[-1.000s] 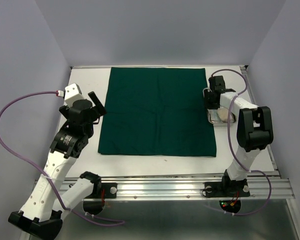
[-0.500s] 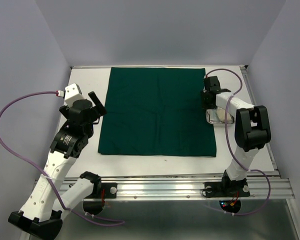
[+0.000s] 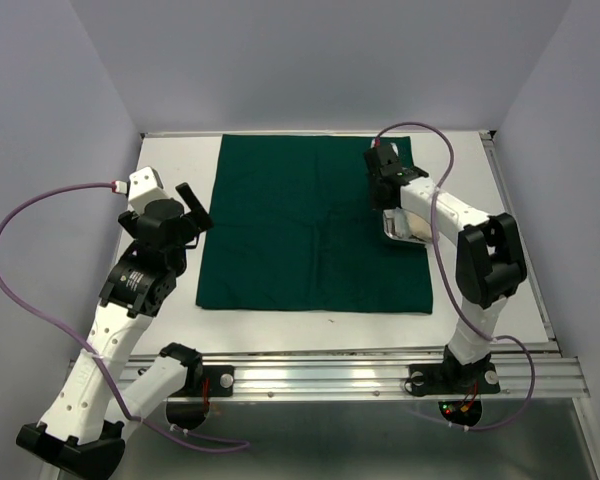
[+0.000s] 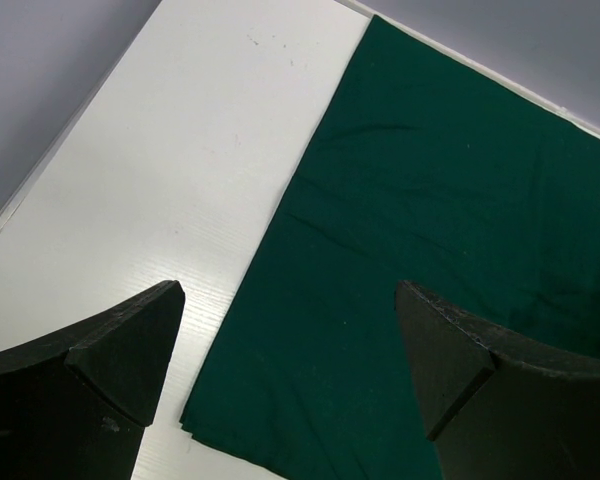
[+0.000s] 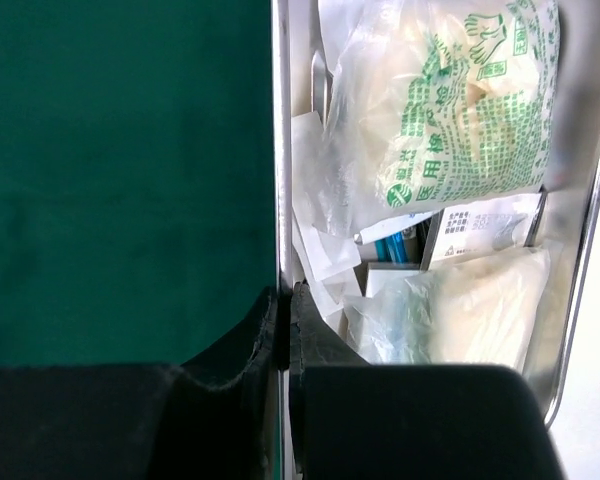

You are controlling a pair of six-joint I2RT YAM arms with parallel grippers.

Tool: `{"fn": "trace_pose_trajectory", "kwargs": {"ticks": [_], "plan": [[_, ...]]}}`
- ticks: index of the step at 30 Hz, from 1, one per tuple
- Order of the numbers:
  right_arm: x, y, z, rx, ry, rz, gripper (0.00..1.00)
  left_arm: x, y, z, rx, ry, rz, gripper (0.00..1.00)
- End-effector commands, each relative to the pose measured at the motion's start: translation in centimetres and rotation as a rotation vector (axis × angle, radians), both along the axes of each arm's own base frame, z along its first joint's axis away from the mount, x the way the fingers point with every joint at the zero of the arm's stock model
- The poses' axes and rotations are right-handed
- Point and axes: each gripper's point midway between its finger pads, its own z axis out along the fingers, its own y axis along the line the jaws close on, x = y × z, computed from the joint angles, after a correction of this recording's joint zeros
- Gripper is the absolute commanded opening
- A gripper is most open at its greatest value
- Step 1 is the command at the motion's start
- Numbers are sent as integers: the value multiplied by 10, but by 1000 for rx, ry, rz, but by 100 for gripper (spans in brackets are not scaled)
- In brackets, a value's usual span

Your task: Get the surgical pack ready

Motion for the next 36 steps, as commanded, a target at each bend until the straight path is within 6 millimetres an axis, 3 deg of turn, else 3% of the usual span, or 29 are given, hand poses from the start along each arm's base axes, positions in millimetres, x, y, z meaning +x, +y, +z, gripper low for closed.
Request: {"fn": "trace_pose_trajectory", "kwargs": {"ticks": [1, 7, 10, 15, 26, 29, 36], "plan": [[20, 22, 43, -27, -134, -84, 1, -1, 7, 9, 2, -41, 25, 99], [21, 78, 39, -41, -140, 6, 1, -3, 9, 10, 6, -44, 32, 99], [25, 96, 40, -69, -152, 58, 1, -5, 11, 10, 11, -43, 38, 99], [38, 106, 46, -109, -189, 128, 1, -7, 13, 9, 18, -40, 44, 99], [61, 130, 55, -243, -248, 476, 1, -7, 13, 7, 23, -37, 46, 99], [68, 144, 55, -246, -270, 581, 1, -7, 14, 7, 25, -36, 49, 99], [85, 160, 46, -250, -293, 626, 1, -8, 15, 9, 26, -35, 53, 99]]}}
